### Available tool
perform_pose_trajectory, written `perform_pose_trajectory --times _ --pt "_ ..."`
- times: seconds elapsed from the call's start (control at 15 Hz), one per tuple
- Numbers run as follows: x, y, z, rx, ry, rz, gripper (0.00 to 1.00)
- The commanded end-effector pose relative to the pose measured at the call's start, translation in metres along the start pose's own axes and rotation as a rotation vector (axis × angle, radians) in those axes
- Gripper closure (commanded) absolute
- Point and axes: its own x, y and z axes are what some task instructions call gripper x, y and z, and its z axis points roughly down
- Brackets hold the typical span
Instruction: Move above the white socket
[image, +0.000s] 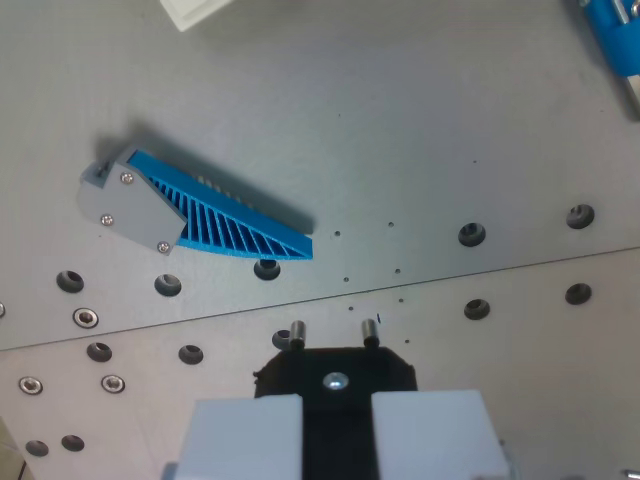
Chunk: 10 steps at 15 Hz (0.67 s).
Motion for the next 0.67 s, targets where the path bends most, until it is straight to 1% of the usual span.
perform_pose_trajectory --times 0.07,0.67 --pt "0.0 0.0001 -0.0001 0.0 0.0 0.0 1.0" --pt "0.0012 -0.0007 0.0023 0.003 0.002 -0.022 1.0"
